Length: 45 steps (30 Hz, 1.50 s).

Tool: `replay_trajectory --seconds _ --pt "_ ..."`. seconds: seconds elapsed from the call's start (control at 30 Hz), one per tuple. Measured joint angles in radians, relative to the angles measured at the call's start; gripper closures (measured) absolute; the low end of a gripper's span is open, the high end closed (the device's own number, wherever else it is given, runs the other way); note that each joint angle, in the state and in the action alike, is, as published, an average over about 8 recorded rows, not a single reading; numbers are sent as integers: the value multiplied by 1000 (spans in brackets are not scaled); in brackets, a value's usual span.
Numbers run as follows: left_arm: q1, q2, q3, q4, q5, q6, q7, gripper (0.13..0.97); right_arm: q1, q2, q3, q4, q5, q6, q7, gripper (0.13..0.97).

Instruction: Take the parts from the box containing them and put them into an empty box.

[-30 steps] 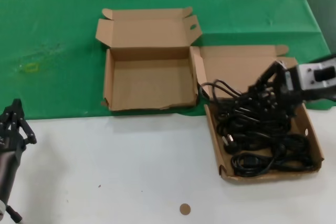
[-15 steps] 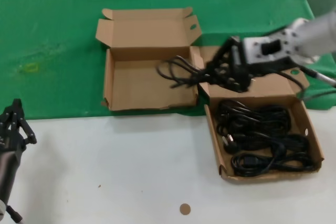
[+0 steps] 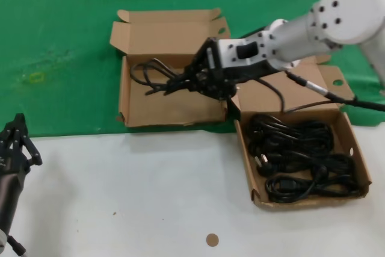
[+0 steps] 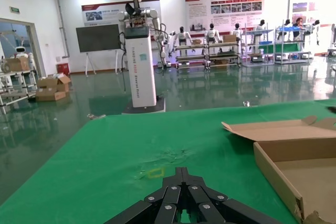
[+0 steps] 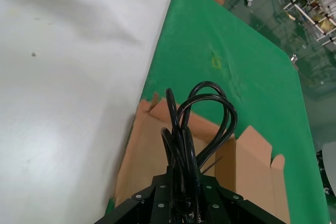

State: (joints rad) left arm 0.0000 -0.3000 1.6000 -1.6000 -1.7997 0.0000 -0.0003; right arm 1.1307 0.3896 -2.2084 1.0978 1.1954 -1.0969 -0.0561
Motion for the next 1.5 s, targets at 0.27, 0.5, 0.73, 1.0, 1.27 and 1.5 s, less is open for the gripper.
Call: replay_trajectory --seconds 0.27,0.5,0.73,1.0,1.27,1.5 --pt "0 0 0 0 0 0 0 953 39 -83 -16 -154 -2 57 -66 883" --pt "0 0 0 0 0 0 0 953 83 -139 -12 -308 7 116 -147 884" --pt "0 0 0 0 0 0 0 953 123 -176 -4 -432 24 150 -219 853" --pt "0 0 0 0 0 0 0 953 155 -202 4 -529 40 169 -272 822" --pt "0 0 0 0 0 0 0 953 161 -207 6 -553 45 173 -281 692" --pt "0 0 0 0 0 0 0 935 126 -204 23 -524 61 199 -272 542"
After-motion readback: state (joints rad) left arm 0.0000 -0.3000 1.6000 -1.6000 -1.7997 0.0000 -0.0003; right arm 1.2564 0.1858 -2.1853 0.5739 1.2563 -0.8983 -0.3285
